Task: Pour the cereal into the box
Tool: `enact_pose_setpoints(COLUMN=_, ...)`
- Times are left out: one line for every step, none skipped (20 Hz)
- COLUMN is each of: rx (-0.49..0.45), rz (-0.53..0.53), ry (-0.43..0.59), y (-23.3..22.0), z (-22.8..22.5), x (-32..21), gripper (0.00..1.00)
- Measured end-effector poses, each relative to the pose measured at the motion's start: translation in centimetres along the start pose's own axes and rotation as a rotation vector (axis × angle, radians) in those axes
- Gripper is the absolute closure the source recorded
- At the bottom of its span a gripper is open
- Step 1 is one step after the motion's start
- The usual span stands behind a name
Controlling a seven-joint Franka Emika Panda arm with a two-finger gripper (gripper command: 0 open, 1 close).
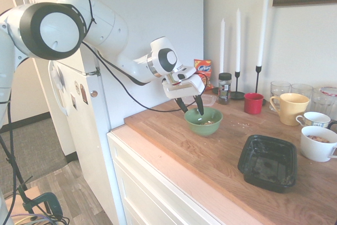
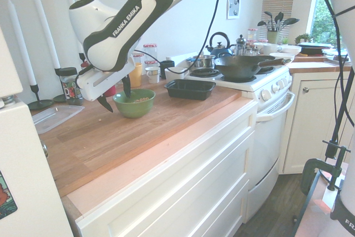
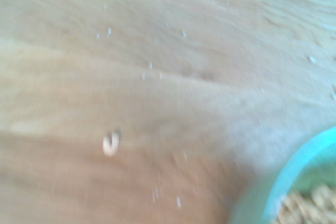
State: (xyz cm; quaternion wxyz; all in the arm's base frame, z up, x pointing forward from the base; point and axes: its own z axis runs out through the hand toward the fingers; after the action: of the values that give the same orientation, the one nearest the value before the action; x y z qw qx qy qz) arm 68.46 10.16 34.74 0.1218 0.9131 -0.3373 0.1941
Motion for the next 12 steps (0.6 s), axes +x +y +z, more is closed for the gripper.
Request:
enact_pose_setpoints(rx=-0.011, rz=-0.001, ry=0.002, y=-0.3, z=0.5, x=0.1, gripper=0.00)
enact_pose_setpoints(rx=-0.025, rz=0.000, ry=0.001, y=-0.4, z=1.0, x=0.2, gripper=0.00)
enact_pose_setpoints(rx=-0.039, rz=0.003, ry=-0.002, y=-0.4, z=1.5, x=0.3, gripper=1.00)
enact_pose_setpoints(rx=-0.051, rz=0.007, ry=-0.004, y=-0.3, z=2.0, x=0.4, gripper=1.00)
enact_pose_setpoints(rx=-0.063, rz=0.010, ry=-0.009, y=-0.1, z=2.5, x=0.4, gripper=1.00)
enact_pose_setpoints(rx=-0.072, rz=0.012, ry=-0.013, y=0.0, z=3.0, x=0.4, gripper=1.00)
enact_pose_setpoints(rx=-0.079, rz=0.014, ry=-0.015, y=0.1, z=3.3, x=0.4, gripper=1.00)
enact_pose_setpoints(rx=-0.080, rz=0.018, ry=-0.015, y=0.2, z=3.4, x=0.5, gripper=1.00)
enact_pose_setpoints(rx=-0.082, rz=0.021, ry=-0.017, y=0.3, z=3.5, x=0.6, gripper=1.00)
enact_pose_setpoints(rx=-0.085, rz=0.024, ry=-0.019, y=0.3, z=3.6, x=0.6, gripper=1.00)
enact_pose_setpoints(rx=-0.086, rz=0.026, ry=-0.019, y=0.4, z=3.7, x=0.6, gripper=1.00)
enact_pose_setpoints(rx=-0.087, rz=0.027, ry=-0.019, y=0.4, z=3.7, x=0.6, gripper=1.00)
